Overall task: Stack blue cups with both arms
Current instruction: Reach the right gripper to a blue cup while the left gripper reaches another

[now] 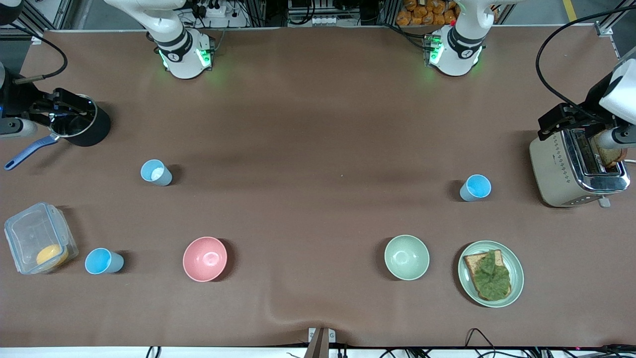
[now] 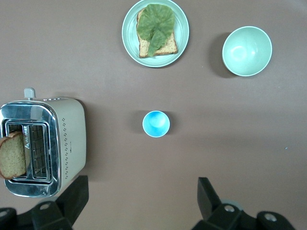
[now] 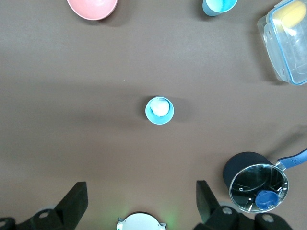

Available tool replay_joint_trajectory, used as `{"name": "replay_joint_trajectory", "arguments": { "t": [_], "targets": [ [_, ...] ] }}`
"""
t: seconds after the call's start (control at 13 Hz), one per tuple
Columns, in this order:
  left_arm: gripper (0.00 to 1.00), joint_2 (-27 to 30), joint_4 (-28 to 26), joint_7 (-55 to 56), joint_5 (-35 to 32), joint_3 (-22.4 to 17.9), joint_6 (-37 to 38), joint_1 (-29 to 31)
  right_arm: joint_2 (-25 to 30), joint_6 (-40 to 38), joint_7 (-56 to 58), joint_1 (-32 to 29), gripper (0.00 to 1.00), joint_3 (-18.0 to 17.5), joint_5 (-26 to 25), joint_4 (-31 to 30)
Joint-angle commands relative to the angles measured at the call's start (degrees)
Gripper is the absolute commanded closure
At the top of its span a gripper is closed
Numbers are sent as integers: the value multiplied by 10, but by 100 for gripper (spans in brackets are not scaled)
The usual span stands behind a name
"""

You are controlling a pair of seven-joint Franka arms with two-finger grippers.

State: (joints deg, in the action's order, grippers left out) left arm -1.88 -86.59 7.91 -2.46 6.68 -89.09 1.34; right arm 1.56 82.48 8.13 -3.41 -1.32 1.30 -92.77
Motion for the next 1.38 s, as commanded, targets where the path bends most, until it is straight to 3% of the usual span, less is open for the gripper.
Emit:
{"name": "replay_joint_trajectory", "arguments": {
  "t": [0.0, 0.54, 0.77, 1.31],
  "targets": [
    [0, 5, 1, -16, 12, 2, 7, 5, 5, 2, -2, -5, 0, -3, 3, -7],
    [0, -25, 3, -14, 18, 1, 3, 10, 5, 4, -2, -5, 0, -2, 3, -7],
    [0, -40, -8, -14, 17, 2, 3, 8, 12, 28, -2, -12, 0, -2, 3, -49],
    [0, -44, -210, -16, 10, 0, -239, 23, 27, 187, -1, -34, 0, -1, 3, -204]
  ]
}}
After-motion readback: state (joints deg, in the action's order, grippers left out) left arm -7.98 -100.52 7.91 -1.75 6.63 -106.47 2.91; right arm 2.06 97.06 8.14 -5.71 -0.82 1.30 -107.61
